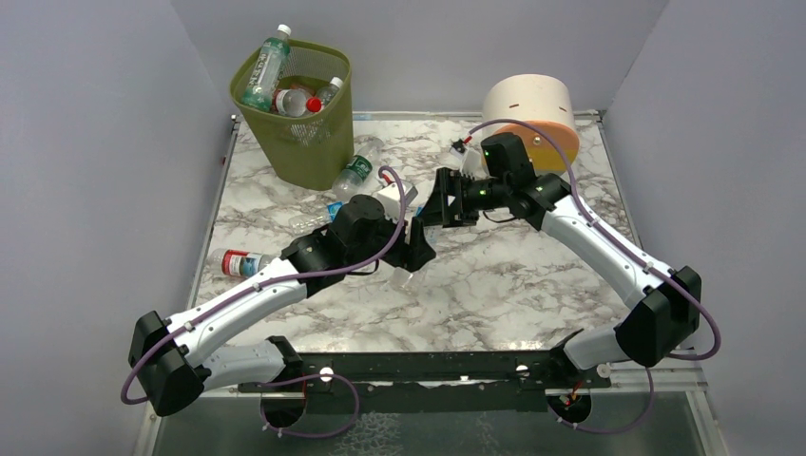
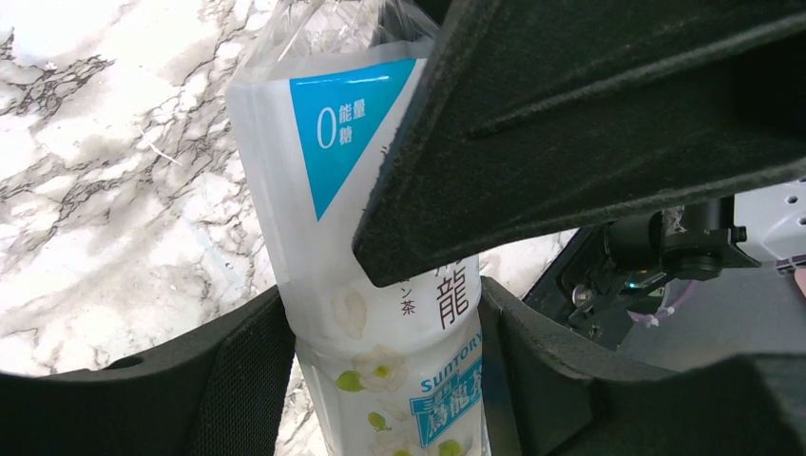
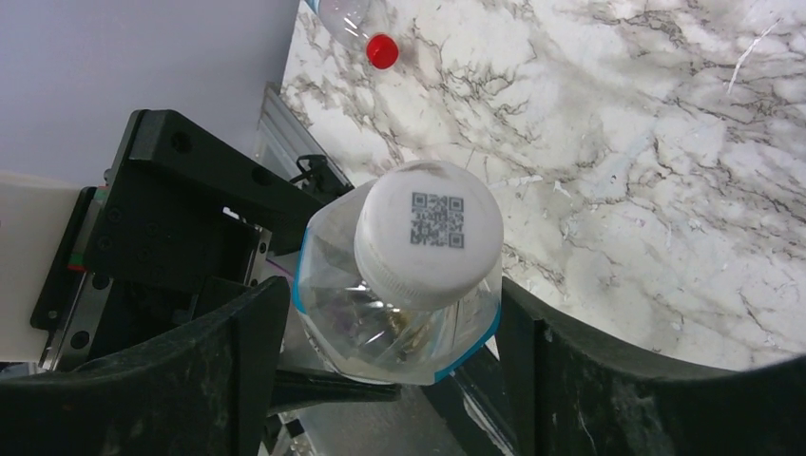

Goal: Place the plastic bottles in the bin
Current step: Pick up the plastic bottle at the center of the board.

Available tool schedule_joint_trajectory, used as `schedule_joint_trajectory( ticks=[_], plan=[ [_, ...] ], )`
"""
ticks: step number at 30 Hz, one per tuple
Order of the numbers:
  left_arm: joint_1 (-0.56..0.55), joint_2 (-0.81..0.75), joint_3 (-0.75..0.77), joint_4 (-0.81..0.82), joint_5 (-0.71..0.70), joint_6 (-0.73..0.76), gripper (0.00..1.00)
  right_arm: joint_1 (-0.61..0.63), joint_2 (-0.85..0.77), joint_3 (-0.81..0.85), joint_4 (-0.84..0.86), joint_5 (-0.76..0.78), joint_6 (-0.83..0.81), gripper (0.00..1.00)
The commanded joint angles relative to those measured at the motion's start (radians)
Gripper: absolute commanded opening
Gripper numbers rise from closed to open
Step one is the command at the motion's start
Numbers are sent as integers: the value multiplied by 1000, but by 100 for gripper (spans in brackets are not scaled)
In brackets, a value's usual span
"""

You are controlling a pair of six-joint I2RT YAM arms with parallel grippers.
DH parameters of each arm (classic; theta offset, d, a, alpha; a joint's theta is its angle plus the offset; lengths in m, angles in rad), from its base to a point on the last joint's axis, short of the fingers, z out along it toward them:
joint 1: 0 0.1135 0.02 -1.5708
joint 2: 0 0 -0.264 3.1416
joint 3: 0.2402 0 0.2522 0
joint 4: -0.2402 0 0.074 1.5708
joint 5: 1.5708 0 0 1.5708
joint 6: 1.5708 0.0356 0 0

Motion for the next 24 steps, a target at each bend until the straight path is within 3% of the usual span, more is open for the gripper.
schedule_joint_trajectory(
  ticks=[1,14,24],
  plan=[
    [-3,-4,8,-1,-40,4,52,0,-28,25,-13,14,13,82],
    [-1,8,28,-10,-90,16,52,-77,-158,47,-81,254,47,91],
    [48,118,169,-40,-77,66,52,-81,-264,111,-161,427,13,94]
  ],
)
